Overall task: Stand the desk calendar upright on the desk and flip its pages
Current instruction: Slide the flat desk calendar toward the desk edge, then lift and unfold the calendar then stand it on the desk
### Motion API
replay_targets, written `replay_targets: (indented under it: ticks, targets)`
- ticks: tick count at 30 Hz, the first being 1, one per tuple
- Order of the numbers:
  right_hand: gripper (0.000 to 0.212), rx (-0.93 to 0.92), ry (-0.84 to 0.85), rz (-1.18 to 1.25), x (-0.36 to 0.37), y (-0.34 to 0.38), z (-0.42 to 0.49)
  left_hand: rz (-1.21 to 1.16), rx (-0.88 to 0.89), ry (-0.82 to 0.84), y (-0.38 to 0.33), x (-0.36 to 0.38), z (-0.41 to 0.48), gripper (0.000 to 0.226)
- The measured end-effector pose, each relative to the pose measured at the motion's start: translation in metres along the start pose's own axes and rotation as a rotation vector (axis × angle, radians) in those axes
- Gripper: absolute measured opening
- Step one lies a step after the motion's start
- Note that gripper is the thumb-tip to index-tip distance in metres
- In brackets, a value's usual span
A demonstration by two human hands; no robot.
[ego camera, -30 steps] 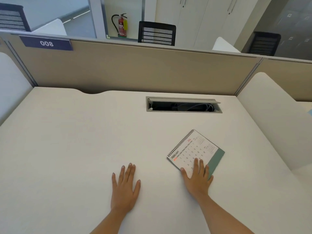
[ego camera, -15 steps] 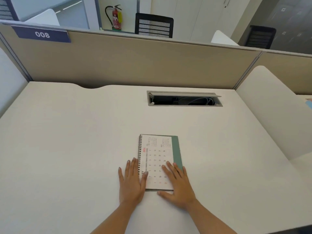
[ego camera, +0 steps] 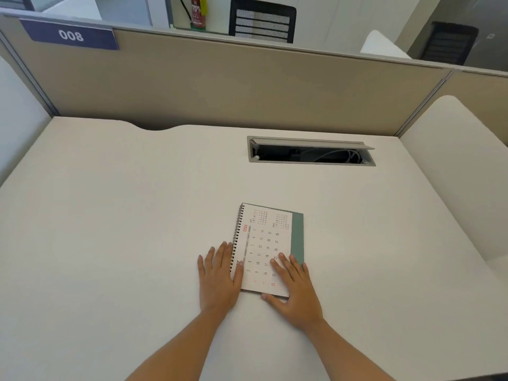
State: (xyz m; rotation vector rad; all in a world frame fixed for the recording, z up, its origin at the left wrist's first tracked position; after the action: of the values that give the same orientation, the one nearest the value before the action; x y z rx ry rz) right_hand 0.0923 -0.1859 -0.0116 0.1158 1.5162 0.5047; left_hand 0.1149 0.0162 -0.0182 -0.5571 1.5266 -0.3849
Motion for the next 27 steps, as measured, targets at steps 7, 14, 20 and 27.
replay_targets:
  ticks: [7, 14, 20, 27]
  targets:
    - [0.081, -0.044, 0.025, 0.007, -0.001, -0.003, 0.018, 0.028, -0.199, 0.041, -0.019, -0.010, 0.014, 0.049]
    - [0.082, -0.058, 0.021, 0.009, -0.002, -0.002, 0.019, -0.357, -0.663, 0.253, -0.011, -0.004, 0.030, 0.056]
    - [0.079, -0.062, 0.034, 0.016, -0.005, 0.001, 0.019, -0.623, -0.479, 0.253, -0.026, -0.021, 0.044, 0.068]
    - [0.092, 0.043, -0.226, 0.204, -0.046, 0.040, 0.051, -0.931, -0.519, 0.015, -0.047, -0.073, 0.055, 0.041]
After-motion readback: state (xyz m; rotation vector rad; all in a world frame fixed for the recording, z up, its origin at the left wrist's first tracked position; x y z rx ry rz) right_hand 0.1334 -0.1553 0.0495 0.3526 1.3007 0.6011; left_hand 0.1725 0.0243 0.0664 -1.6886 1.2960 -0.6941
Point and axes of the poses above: each hand's wrist, its own z-axis towards the middle knuckle, its own x-axis out of the palm, y = z × x, the point moved 9 cm from there along z, towards the middle knuckle, and after that the axes turned 5 degrees about -z, right-handed, at the moved point
